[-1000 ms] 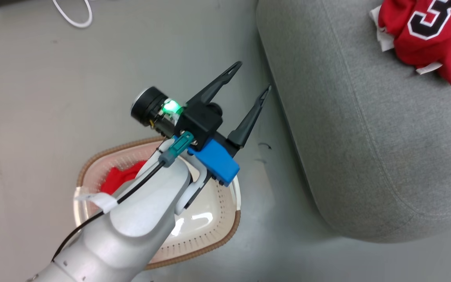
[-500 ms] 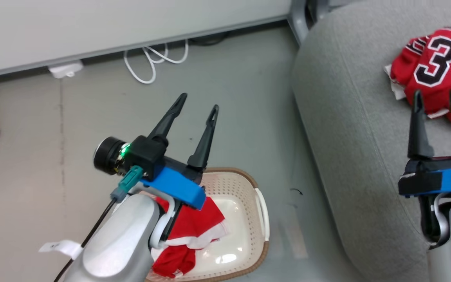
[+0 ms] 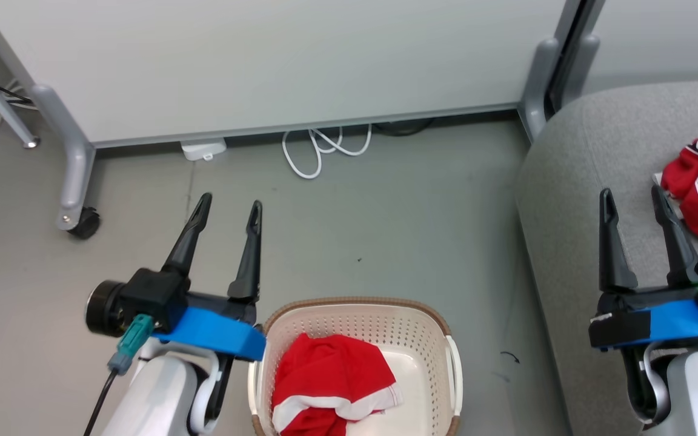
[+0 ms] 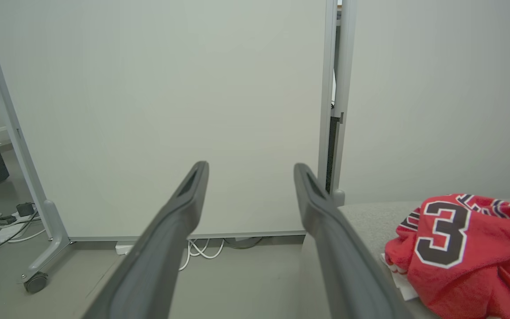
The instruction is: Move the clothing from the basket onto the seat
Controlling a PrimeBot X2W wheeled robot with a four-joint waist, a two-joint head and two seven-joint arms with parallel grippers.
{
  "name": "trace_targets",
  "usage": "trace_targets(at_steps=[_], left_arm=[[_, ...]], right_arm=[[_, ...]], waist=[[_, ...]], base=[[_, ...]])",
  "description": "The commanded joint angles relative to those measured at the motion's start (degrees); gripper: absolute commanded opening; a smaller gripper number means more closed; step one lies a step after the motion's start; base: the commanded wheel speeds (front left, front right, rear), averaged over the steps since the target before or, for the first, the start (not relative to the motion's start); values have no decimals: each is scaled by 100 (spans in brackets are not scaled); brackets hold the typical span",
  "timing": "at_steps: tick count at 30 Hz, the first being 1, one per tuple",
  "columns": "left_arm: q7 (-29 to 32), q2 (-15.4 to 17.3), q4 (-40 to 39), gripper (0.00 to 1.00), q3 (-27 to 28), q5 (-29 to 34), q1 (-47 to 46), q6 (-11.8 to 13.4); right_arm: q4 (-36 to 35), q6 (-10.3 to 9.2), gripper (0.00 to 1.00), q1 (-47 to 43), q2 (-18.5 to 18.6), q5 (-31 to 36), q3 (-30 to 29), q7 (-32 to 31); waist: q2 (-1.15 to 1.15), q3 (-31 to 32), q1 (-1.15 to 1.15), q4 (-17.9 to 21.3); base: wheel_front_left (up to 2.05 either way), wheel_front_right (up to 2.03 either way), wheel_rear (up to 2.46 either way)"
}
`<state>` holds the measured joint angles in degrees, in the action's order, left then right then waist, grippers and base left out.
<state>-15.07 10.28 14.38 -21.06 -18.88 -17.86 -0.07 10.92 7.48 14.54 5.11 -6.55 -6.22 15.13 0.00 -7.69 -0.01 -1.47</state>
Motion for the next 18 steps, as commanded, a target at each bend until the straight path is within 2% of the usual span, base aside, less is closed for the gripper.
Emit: trace_targets(at_steps=[1, 11, 18], left_arm=[[-16, -13, -45, 100, 117, 71, 150, -40], [-15, -219, -174, 100, 840, 323, 873, -214], [-15, -382, -196, 100, 1137, 515, 1110, -365]], right_arm=[[-46, 3, 100, -137, -32, 28, -25, 3], [-270, 3, 100, -735, -174, 81, -102, 3], [-425, 3, 100, -1033, -218, 57, -152, 3]], waist=[[0, 150, 1, -130], [0, 450, 1, -289], [0, 546, 1, -328]], base=[[0, 0, 0], [0, 0, 0], [0, 0, 0]])
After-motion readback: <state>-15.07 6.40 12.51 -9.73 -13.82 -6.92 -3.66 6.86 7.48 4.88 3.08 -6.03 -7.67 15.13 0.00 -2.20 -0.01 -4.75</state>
